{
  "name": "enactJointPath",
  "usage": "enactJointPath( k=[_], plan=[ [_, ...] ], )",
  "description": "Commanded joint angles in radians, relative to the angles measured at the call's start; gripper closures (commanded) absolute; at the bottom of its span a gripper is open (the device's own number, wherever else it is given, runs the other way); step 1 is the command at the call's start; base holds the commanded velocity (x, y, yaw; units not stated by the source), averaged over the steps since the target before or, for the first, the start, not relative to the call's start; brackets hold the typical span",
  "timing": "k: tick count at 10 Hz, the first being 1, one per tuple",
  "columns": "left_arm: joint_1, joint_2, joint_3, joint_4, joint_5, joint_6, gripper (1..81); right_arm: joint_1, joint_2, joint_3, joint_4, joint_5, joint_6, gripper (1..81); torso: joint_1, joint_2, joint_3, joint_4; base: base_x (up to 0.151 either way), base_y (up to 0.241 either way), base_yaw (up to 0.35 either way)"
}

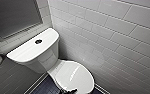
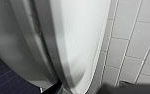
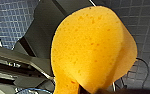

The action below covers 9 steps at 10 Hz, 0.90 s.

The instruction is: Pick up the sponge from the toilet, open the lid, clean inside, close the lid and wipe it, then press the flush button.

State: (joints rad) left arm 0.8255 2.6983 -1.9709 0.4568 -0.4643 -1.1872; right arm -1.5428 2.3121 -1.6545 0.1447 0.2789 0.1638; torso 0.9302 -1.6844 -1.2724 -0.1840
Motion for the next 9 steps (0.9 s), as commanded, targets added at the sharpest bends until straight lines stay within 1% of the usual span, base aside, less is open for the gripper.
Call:
enactJointPath(
  k=[1, 6, 9],
  plan=[
    [-0.174, -0.018, 0.012, -0.017, -0.073, 0.029, 1.0, -0.015, -0.047, 0.025, -0.02, -0.067, -0.001, 81.1, 0.0, 0.0, 0.0, 0.0, 0.0, 0.0, 0.0],
    [-0.185, -0.055, 0.079, -0.017, -0.074, 0.031, 1.0, -0.014, -0.044, 0.027, -0.02, -0.06, -0.001, 81.1, 0.0, 0.0, 0.0, 0.0, 0.0, 0.0, 0.0],
    [-0.185, -0.06, 0.089, -0.018, -0.076, 0.029, 1.0, -0.015, -0.046, 0.026, -0.02, -0.06, -0.001, 81.1, 0.0, 0.0, 0.0, 0.0, 0.0, 0.0, 0.0]
  ],
)
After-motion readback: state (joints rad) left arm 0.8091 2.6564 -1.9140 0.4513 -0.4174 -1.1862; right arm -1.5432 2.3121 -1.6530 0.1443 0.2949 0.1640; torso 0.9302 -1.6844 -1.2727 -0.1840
